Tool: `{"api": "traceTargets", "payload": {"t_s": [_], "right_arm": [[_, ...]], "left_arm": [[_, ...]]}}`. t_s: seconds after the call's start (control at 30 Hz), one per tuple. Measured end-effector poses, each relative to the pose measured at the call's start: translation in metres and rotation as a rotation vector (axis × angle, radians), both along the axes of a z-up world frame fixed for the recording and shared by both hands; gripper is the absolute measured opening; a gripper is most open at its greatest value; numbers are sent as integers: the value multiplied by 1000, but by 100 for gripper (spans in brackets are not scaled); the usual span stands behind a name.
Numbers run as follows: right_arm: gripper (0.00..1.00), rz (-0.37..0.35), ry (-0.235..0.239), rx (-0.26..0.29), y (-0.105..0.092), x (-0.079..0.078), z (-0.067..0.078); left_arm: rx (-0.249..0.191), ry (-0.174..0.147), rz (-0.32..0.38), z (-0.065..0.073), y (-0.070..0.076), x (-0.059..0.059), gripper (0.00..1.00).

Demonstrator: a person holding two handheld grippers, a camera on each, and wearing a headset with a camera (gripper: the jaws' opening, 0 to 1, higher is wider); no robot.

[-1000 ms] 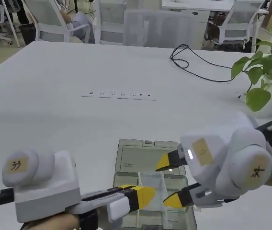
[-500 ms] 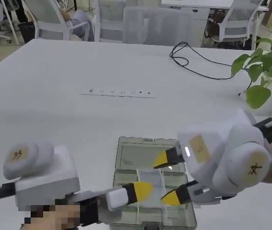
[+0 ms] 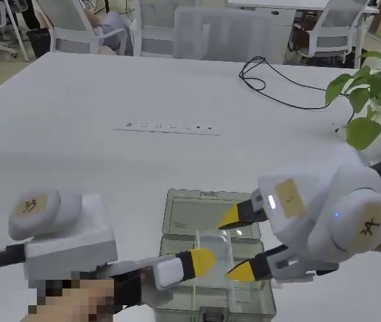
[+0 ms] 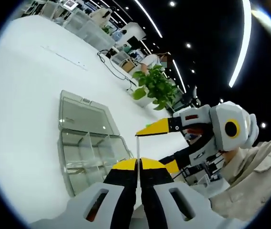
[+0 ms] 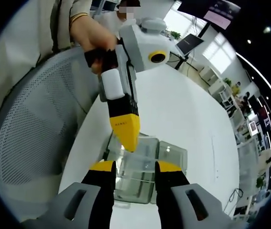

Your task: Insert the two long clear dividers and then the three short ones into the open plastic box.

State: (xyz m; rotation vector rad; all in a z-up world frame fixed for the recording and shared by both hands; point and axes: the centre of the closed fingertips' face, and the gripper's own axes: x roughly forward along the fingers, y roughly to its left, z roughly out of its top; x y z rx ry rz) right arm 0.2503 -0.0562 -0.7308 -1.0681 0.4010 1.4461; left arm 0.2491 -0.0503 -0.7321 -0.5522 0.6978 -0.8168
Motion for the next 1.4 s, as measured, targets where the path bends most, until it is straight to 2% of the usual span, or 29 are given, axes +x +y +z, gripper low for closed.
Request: {"api": "traceTargets", "payload": {"t_s": [0.07, 0.13, 0.17, 0.2, 0.33, 0.37, 0.4, 0.5, 0.6, 0.63, 0.7, 0.8, 0.87, 0.9, 0.97, 1.03, 1.07, 1.17, 1.27, 1.4], "right_arm": [[34, -14, 29, 3, -1, -2, -1], [34, -17, 42, 6, -1, -4, -1], [33, -25, 61, 12, -1, -5, 0], [33, -39, 100, 18, -1, -8, -1], [33, -78, 172, 39, -1, -9, 1], [33, -81, 188, 38, -2, -10, 1], [33, -87, 200, 40, -3, -10, 1], [32, -90, 229, 44, -5, -10, 1], [30, -80, 260, 42, -7, -12, 1], [30, -75, 268, 46, -8, -13, 2], [28, -66, 294, 45, -9, -15, 1], [27, -43, 330, 42, -11, -21, 1], [26, -25, 346, 44, -11, -24, 1], [25, -15, 372, 38, -12, -29, 0], [24, -4, 394, 35, -13, -33, -1], [21, 4, 400, 26, -14, -34, -3], [20, 12, 403, 21, -15, -36, -4], [18, 24, 425, 22, -15, -41, -4], [17, 44, 445, 30, -15, -47, -4], [14, 60, 450, 30, -14, -52, -5]], "left_arm": [[60, -53, -31, -2, 0, -1, 0], [87, -89, -57, -2, -1, -2, 0], [118, -116, -77, -4, -1, -4, 0], [152, -148, -103, -5, -1, -5, 0], [249, -245, -182, -9, -2, -10, 0], [264, -258, -197, -10, -2, -11, 0], [286, -284, -228, -11, -4, -14, 0], [317, -325, -269, -12, -7, -17, 0], [328, -354, -308, -12, -10, -21, 0], [341, -386, -334, -12, -11, -22, 0], [360, -422, -376, -11, -13, -25, 0], [345, -446, -404, -9, -17, -28, 0], [374, -495, -441, -8, -18, -30, 0], [384, -522, -469, -8, -20, -33, 0], [368, -515, -470, -7, -21, -35, 0], [367, -544, -498, -6, -23, -38, 0], [388, -565, -518, -7, -23, -40, 0], [385, -578, -531, -6, -24, -42, 0], [398, -613, -565, -6, -25, -46, 0], [390, -619, -586, -7, -27, -51, 0]]}}
